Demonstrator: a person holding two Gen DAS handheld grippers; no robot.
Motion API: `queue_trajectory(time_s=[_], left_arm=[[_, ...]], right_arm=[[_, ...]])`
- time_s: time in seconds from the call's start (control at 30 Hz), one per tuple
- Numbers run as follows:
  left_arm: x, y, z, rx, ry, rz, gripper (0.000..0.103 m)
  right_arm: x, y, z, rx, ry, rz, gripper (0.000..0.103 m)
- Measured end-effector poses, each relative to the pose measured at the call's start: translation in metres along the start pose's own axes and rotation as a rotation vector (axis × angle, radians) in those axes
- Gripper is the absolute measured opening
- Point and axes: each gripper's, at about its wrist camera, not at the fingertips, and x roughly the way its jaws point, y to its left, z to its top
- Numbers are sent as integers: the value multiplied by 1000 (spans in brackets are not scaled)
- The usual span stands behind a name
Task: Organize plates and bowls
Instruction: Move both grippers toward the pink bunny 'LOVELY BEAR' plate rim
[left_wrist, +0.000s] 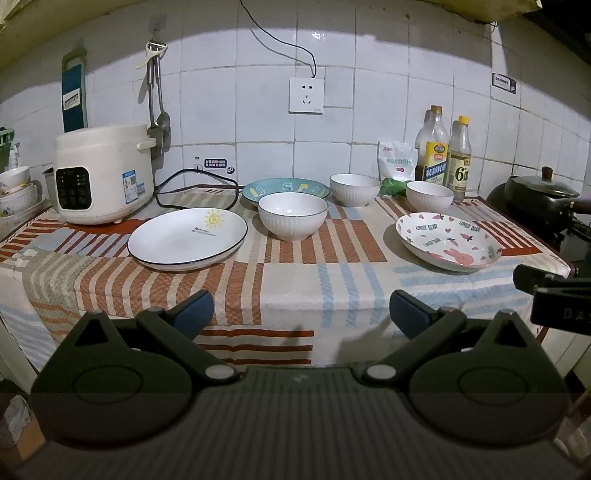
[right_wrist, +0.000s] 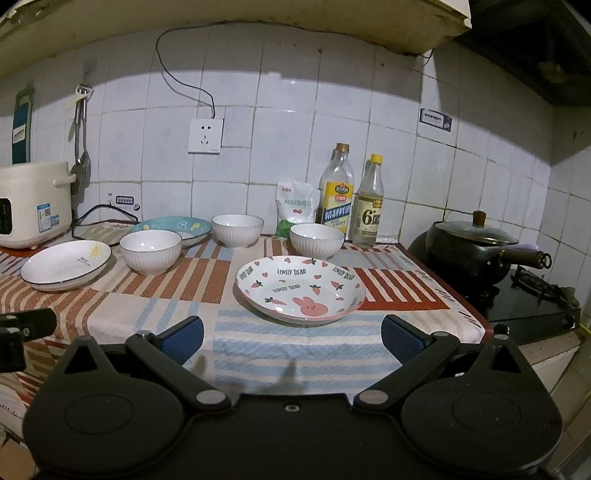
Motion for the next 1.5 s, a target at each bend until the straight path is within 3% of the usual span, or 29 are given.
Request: queue_trajectory(time_s=[0.33, 0.5, 0.63, 0.77, 0.83, 1.03, 1.2, 1.5], left_arm=[[7, 3, 4, 2, 17, -13, 101], [17, 3, 13, -8, 7, 3, 103], [26, 2, 27, -4, 3, -23, 103], [38, -1, 44, 13, 38, -86, 102], [43, -5, 53, 23, 49, -109, 102], [61, -34, 70, 104, 84, -161, 101], [78, -59, 76, 139, 133, -190, 101], [123, -87, 76, 151, 192, -201, 101]], right_arm=[[10, -7, 0, 21, 12, -13, 103], [14, -18, 1, 32, -32, -1, 103], [16, -32, 4, -19, -71, 43, 103], [20, -58, 7, -47, -102, 144, 103], [25, -74, 11, -34, -83, 195, 103], [39, -93, 22, -114, -29, 210, 103], [53, -109, 29, -57, 49, 312, 103], [102, -121, 23, -30, 112, 356, 94]])
